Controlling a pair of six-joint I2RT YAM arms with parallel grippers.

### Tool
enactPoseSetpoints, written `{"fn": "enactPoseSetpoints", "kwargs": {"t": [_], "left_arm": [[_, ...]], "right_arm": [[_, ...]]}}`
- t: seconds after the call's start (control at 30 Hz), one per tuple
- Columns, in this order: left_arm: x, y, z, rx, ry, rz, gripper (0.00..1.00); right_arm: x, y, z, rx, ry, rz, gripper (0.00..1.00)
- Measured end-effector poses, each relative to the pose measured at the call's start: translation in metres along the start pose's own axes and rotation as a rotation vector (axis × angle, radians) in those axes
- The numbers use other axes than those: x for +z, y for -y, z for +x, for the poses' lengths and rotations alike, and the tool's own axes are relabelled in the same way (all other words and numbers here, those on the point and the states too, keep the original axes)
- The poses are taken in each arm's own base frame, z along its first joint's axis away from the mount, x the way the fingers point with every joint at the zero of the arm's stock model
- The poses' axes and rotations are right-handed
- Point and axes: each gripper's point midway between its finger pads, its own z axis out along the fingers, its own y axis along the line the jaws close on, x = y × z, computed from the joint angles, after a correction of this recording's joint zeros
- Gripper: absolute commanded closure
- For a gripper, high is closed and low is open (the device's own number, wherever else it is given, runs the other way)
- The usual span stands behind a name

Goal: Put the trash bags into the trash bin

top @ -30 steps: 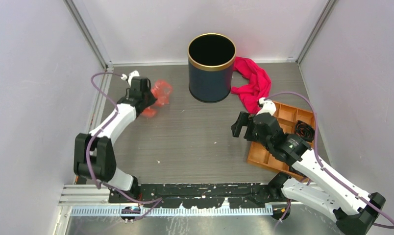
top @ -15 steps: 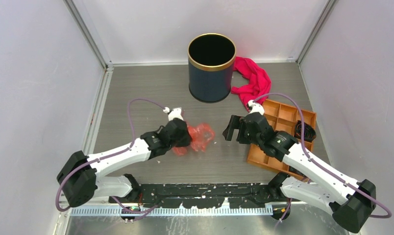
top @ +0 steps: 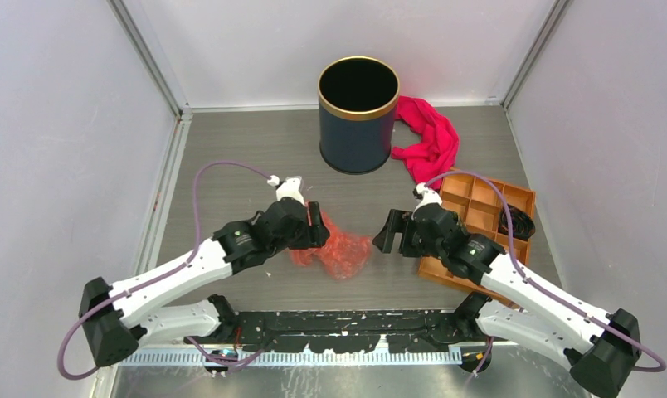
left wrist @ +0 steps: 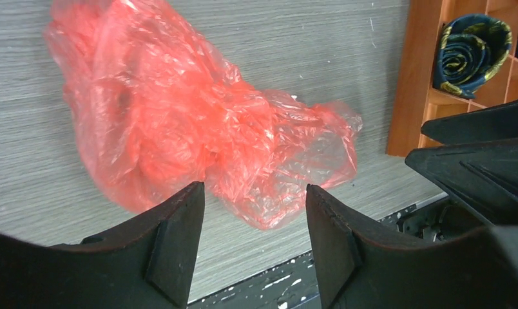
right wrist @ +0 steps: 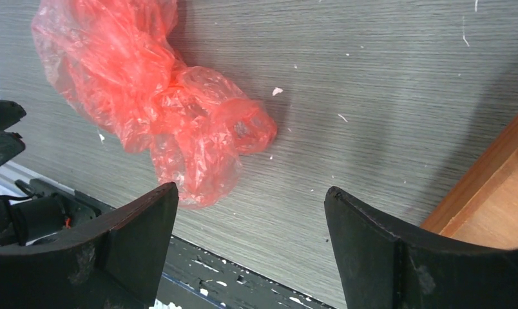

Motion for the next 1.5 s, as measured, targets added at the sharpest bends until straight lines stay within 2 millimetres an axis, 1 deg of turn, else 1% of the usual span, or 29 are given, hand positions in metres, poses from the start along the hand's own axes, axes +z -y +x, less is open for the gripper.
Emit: {"fn": "enactPoseSetpoints", "kwargs": {"t": [0.1, 0.17, 0.2, 0.27, 0.37, 0.43, 0.5, 0.57, 0.6, 0.67, 0.7, 0.73, 0.8, 0.83, 0.87, 0.9, 0.93, 0.97, 1.03, 1.1, 1.2, 1.23, 1.27, 1.3, 1.33, 1.37, 1.4, 1.43, 1.5], "left_arm": [[-0.016, -0.005, -0.007, 0.005, 0.029, -0.005, 0.4], [-0.021, -0.011, -0.008, 0.014, 0.035, -0.02, 0.4], [-0.022, -0.014, -0.007, 0.017, 0.036, -0.027, 0.38], [-0.019, -0.022, -0.002, 0.024, 0.032, -0.049, 0.33], [-0.014, -0.039, 0.007, 0.036, 0.029, -0.106, 0.31], [-0.01, -0.049, 0.008, 0.035, 0.038, -0.141, 0.31], [-0.006, -0.06, 0.004, 0.02, 0.052, -0.177, 0.29], [0.0, -0.069, -0.004, -0.009, 0.072, -0.207, 0.29], [0.004, -0.073, -0.009, -0.024, 0.082, -0.218, 0.29], [0.014, -0.079, -0.016, -0.054, 0.098, -0.226, 0.31], [0.019, -0.081, -0.018, -0.063, 0.098, -0.226, 0.34], [0.025, -0.083, -0.019, -0.075, 0.093, -0.227, 0.4], [0.037, -0.084, -0.018, -0.084, 0.075, -0.228, 0.57], [0.044, -0.084, -0.015, -0.076, 0.053, -0.232, 0.67], [0.047, -0.084, -0.013, -0.076, 0.038, -0.233, 0.82], [0.052, -0.083, -0.01, -0.066, 0.019, -0.234, 0.93], [0.053, -0.082, -0.011, -0.063, 0.013, -0.234, 0.99], [0.054, -0.079, -0.014, -0.051, 0.012, -0.227, 1.0], [0.051, -0.069, -0.027, -0.047, 0.035, -0.207, 1.0], [0.046, -0.057, -0.049, -0.043, 0.076, -0.179, 0.99], [0.039, -0.041, -0.086, -0.061, 0.145, -0.124, 0.99], [0.037, -0.037, -0.097, -0.074, 0.164, -0.102, 0.98], [0.037, -0.032, -0.109, -0.087, 0.186, -0.077, 0.97], [0.038, -0.029, -0.117, -0.095, 0.195, -0.058, 0.95], [0.04, -0.025, -0.125, -0.102, 0.201, -0.04, 0.91], [0.043, -0.021, -0.133, -0.108, 0.204, -0.025, 0.78], [0.047, -0.015, -0.14, -0.115, 0.2, 0.001, 0.62], [0.051, -0.01, -0.144, -0.114, 0.193, 0.023, 0.55], [0.058, 0.001, -0.149, -0.113, 0.173, 0.072, 0.46]], "right_arm": [[-0.004, -0.006, 0.001, -0.002, 0.006, -0.023, 0.13], [-0.002, -0.01, 0.005, -0.012, 0.0, -0.036, 0.13], [0.0, -0.012, 0.008, -0.017, -0.005, -0.041, 0.13], [0.009, -0.014, 0.017, -0.014, -0.019, -0.048, 0.14], [0.023, -0.015, 0.027, 0.013, -0.047, -0.029, 0.15], [0.033, -0.014, 0.03, 0.04, -0.052, -0.009, 0.17], [0.041, -0.015, 0.032, 0.077, -0.045, -0.005, 0.19], [0.046, -0.015, 0.033, 0.104, -0.04, -0.004, 0.25], [0.049, -0.016, 0.033, 0.111, -0.038, -0.002, 0.31], [0.055, -0.018, 0.031, 0.129, -0.028, -0.002, 0.47], [0.057, -0.018, 0.031, 0.133, -0.028, 0.0, 0.56], [0.06, -0.018, 0.031, 0.139, -0.027, 0.008, 0.64], [0.064, -0.017, 0.03, 0.15, -0.025, 0.02, 0.8], [0.064, -0.018, 0.029, 0.152, -0.02, 0.026, 0.86], [0.064, -0.018, 0.025, 0.152, -0.011, 0.032, 0.94], [0.062, -0.02, 0.02, 0.151, 0.002, 0.038, 0.98], [0.06, -0.023, 0.012, 0.145, 0.02, 0.042, 0.99], [0.057, -0.025, 0.006, 0.137, 0.036, 0.048, 0.99], [0.046, -0.033, -0.017, 0.122, 0.093, 0.057, 0.99], [0.026, -0.04, -0.046, 0.101, 0.172, 0.073, 1.0], [-0.017, -0.046, -0.098, 0.078, 0.323, 0.103, 0.99], [-0.032, -0.047, -0.111, 0.071, 0.366, 0.111, 1.0], [-0.052, -0.048, -0.127, 0.065, 0.42, 0.118, 1.0], [-0.067, -0.047, -0.139, 0.06, 0.459, 0.124, 1.0], [-0.089, -0.047, -0.153, 0.054, 0.508, 0.133, 0.99], [-0.104, -0.047, -0.162, 0.051, 0.542, 0.136, 0.99], [-0.124, -0.046, -0.173, 0.042, 0.579, 0.145, 0.99], [-0.135, -0.046, -0.178, 0.033, 0.598, 0.148, 0.99], [-0.151, -0.044, -0.184, 0.006, 0.612, 0.156, 0.99]]}}
